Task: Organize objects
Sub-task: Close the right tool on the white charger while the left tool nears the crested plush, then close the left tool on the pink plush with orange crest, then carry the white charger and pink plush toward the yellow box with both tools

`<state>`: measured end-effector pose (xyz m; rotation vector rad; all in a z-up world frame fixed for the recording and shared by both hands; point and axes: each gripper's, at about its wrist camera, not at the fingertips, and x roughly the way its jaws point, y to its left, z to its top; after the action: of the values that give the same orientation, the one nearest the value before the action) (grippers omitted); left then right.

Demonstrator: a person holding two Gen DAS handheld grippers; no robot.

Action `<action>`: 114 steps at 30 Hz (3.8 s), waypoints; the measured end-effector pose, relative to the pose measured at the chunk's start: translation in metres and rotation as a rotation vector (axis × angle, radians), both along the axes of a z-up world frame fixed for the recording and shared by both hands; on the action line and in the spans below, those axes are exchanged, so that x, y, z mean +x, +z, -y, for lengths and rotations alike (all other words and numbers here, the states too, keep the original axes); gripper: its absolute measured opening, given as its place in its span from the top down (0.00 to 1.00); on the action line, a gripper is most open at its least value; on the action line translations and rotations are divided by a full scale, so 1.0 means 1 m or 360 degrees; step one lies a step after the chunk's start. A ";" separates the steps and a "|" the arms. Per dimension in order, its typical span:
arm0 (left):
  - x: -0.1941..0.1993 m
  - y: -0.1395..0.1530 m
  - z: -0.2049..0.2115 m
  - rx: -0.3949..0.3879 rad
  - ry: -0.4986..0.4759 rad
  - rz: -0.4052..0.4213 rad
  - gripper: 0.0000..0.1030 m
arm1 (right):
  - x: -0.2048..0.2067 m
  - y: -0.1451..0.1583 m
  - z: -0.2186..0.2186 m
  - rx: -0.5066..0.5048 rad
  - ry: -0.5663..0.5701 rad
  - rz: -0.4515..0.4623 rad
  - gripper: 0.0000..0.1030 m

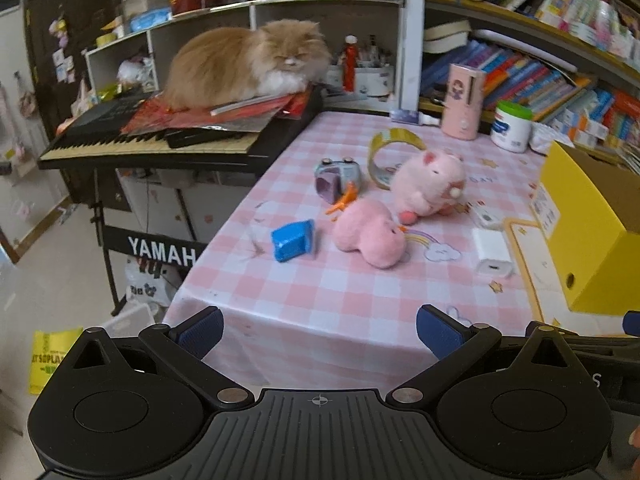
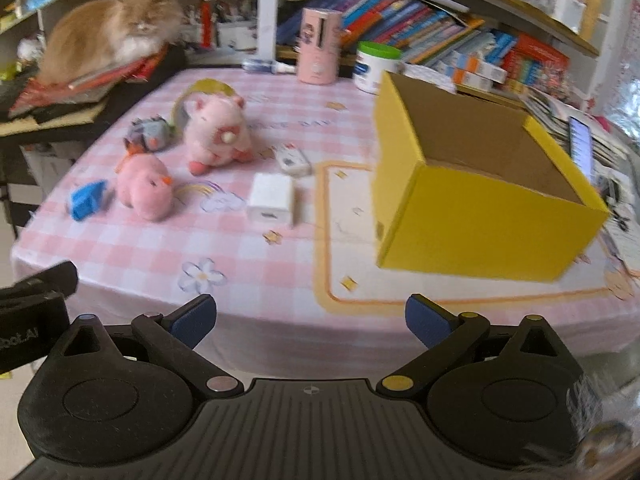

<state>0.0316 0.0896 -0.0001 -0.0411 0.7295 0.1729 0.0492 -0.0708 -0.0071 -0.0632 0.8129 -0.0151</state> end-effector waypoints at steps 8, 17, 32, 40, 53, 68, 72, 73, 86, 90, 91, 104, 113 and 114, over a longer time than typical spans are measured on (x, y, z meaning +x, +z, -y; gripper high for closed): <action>0.027 0.000 -0.005 0.0032 0.0045 0.0023 0.00 | 0.039 0.000 -0.012 0.0067 0.0170 0.0009 0.24; 0.067 -0.001 -0.002 0.0008 0.0095 0.0018 0.00 | 0.097 -0.020 -0.008 0.0105 0.0210 -0.0082 0.41; 0.108 -0.007 0.003 -0.0045 0.0057 0.0007 0.00 | 0.164 -0.057 -0.012 0.0067 0.0277 -0.0271 0.47; 0.125 -0.010 0.009 -0.0083 0.0029 -0.0001 0.01 | 0.172 -0.055 -0.010 0.0109 0.0371 -0.0277 0.59; 0.152 -0.030 0.015 -0.0130 0.0027 -0.0082 0.12 | 0.162 -0.036 0.001 0.0105 0.0500 -0.0211 0.60; 0.183 -0.061 0.020 -0.0034 -0.0022 -0.0232 0.46 | 0.157 -0.036 -0.002 0.0070 0.0611 -0.0187 0.60; 0.178 -0.053 0.013 -0.0138 -0.0001 -0.0201 0.47 | 0.155 -0.034 0.001 0.0075 0.0595 -0.0166 0.60; 0.173 -0.047 0.012 -0.0163 -0.0009 -0.0171 0.47 | 0.154 -0.033 0.002 0.0077 0.0586 -0.0160 0.60; 0.110 -0.001 0.011 -0.0306 -0.0142 0.0009 0.46 | 0.127 -0.006 0.012 0.0113 0.0551 -0.0037 0.60; 0.090 0.003 0.011 -0.0330 -0.0173 0.0024 0.46 | 0.105 -0.001 0.016 0.0102 0.0551 -0.0024 0.60; 0.085 0.003 0.011 -0.0333 -0.0177 0.0028 0.46 | 0.101 0.000 0.017 0.0104 0.0543 -0.0023 0.60; 0.021 0.010 0.010 -0.0341 -0.0301 0.0040 0.46 | 0.037 0.005 0.024 0.0142 0.0412 -0.0030 0.60; -0.017 0.008 0.017 -0.0339 -0.0420 0.0012 0.46 | -0.011 0.004 0.030 0.0178 0.0299 -0.0042 0.60; -0.020 0.008 0.018 -0.0339 -0.0434 0.0011 0.46 | -0.016 0.004 0.032 0.0183 0.0278 -0.0042 0.60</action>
<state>0.0115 0.0716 0.0079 -0.1439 0.7369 -0.1660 0.0332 -0.1029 -0.0036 -0.0257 0.8308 0.1976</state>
